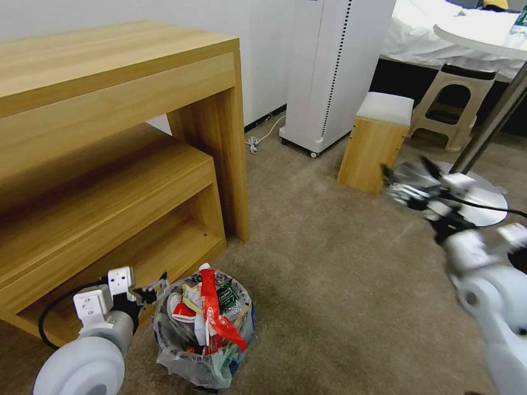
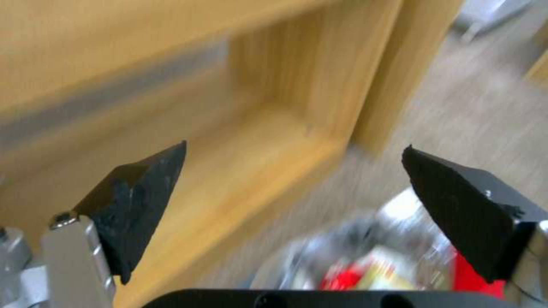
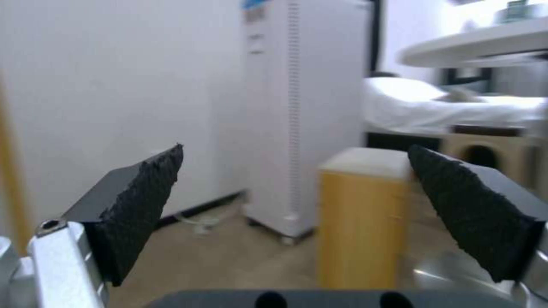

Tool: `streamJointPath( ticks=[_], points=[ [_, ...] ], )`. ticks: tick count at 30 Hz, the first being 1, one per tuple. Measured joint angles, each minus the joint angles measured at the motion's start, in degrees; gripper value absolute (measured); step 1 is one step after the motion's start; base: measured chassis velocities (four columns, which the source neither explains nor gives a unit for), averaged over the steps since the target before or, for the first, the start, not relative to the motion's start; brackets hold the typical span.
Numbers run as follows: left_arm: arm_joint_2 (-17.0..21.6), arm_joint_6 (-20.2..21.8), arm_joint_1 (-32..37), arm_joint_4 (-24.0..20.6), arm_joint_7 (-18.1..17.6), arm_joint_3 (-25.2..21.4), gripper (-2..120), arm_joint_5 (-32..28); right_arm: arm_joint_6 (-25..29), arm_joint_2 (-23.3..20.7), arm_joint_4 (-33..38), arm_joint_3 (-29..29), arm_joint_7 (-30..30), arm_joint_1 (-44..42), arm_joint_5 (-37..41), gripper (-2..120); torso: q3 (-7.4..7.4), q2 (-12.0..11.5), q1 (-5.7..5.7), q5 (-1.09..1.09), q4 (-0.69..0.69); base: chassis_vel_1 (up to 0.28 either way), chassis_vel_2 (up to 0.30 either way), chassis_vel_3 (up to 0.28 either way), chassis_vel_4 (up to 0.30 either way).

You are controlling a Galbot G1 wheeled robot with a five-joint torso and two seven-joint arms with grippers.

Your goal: Pick up the trash bin and place the garbage on the floor into it.

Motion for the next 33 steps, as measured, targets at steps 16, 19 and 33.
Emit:
streamJointPath(
  ticks=[16, 19, 33],
  points=[
    [-3.76, -18.55, 9.79, 2.44, 13.19, -2.27, 100, 25.87, 19.78, 8.87, -0.25, 4.58, 4.26, -21.84, -7.89, 100, 0.00, 0.01, 0.00, -0.03, 0.01, 0.000, 0.000, 0.000, 0.000],
    [-3.75, -20.81, 11.59, 4.14, 14.18, -4.39, 100, 24.74, 23.70, 8.99, -2.29, 4.56, 4.45, -24.03, -9.32, 100, 0.00, 0.01, 0.00, -0.03, 0.02, 0.000, 0.000, 0.000, 0.000],
    [-3.41, -26.62, 15.16, 9.61, 14.01, -17.11, 100, 15.09, 32.32, 8.91, -9.14, 2.68, 3.53, -24.64, -13.28, 100, 0.01, 0.00, 0.00, -0.03, 0.03, 0.000, 0.000, 0.000, 0.000]
  ],
)
